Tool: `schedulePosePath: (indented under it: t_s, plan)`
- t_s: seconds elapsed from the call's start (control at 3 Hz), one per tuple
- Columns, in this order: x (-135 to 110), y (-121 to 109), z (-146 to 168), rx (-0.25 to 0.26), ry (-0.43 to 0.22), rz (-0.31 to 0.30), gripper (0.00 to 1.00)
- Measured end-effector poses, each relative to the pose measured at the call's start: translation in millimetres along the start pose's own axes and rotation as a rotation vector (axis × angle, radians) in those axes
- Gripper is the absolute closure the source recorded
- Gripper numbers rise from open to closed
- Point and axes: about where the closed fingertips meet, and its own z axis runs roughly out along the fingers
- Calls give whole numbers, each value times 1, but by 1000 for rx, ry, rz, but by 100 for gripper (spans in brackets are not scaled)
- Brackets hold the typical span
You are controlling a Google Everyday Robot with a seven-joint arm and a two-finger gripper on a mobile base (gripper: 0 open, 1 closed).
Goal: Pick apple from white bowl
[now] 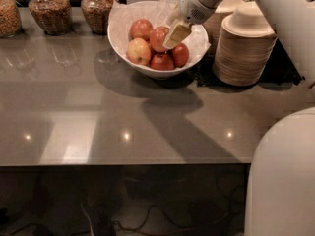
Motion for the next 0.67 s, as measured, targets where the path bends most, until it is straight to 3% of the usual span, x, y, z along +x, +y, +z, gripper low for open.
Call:
schedulePosePath:
  t_s: [0.33,0.67]
  plan:
    - [0,-3,6,-4,-4,16,25]
    - [0,-5,11,-8,-9,29,23]
